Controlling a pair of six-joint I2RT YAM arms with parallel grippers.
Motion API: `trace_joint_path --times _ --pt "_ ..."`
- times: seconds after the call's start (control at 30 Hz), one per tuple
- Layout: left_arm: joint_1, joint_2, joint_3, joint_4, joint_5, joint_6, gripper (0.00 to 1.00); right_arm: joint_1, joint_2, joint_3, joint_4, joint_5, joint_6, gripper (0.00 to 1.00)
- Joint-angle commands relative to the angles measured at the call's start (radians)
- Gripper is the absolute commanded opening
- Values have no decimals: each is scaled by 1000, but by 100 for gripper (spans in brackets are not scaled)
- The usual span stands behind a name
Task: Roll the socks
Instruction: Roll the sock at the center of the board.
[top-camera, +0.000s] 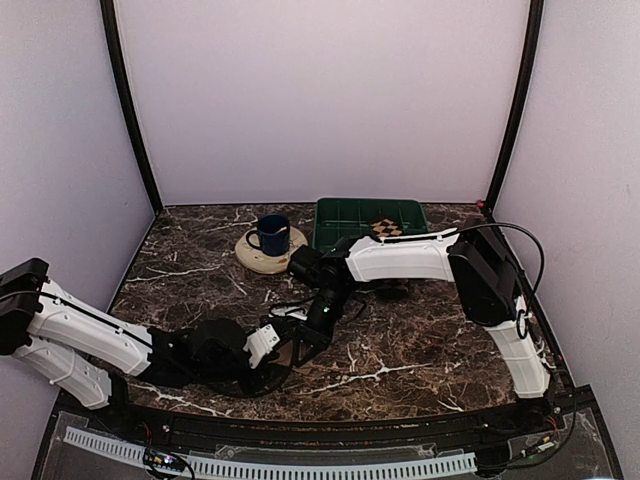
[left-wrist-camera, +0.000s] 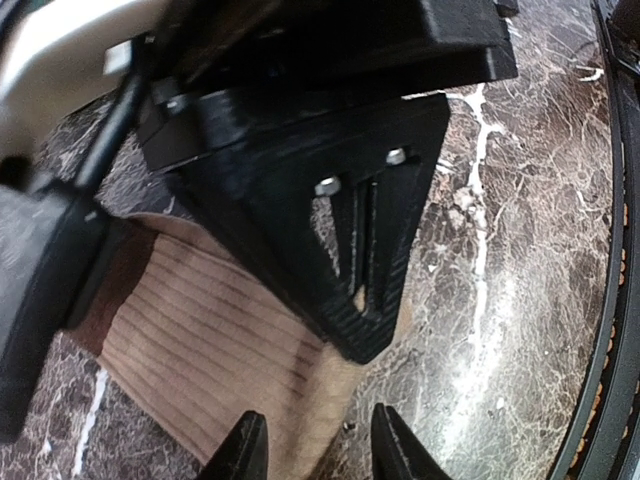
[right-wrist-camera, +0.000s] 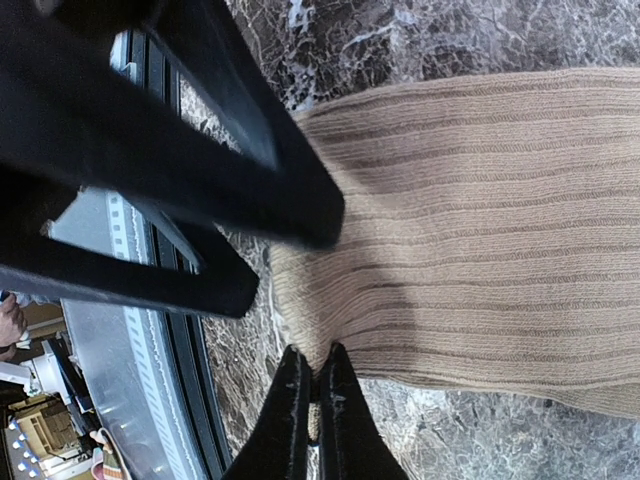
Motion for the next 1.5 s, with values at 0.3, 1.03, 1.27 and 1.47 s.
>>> trace_joint_path --times 0.3,1.03,1.27,1.47 --pt "-5 71 47 -18 -58 1 32 -9 13 21 -18 -23 -20 2" --pt "-5 96 83 -84 7 -40 0 -29 17 -1 14 -10 15 21" --pt "-5 129 113 -142 26 -78 0 -36 -36 -101 124 -28 76 35" --pt "-3 140 129 -172 32 -121 0 -67 -109 -221 288 -32 172 35"
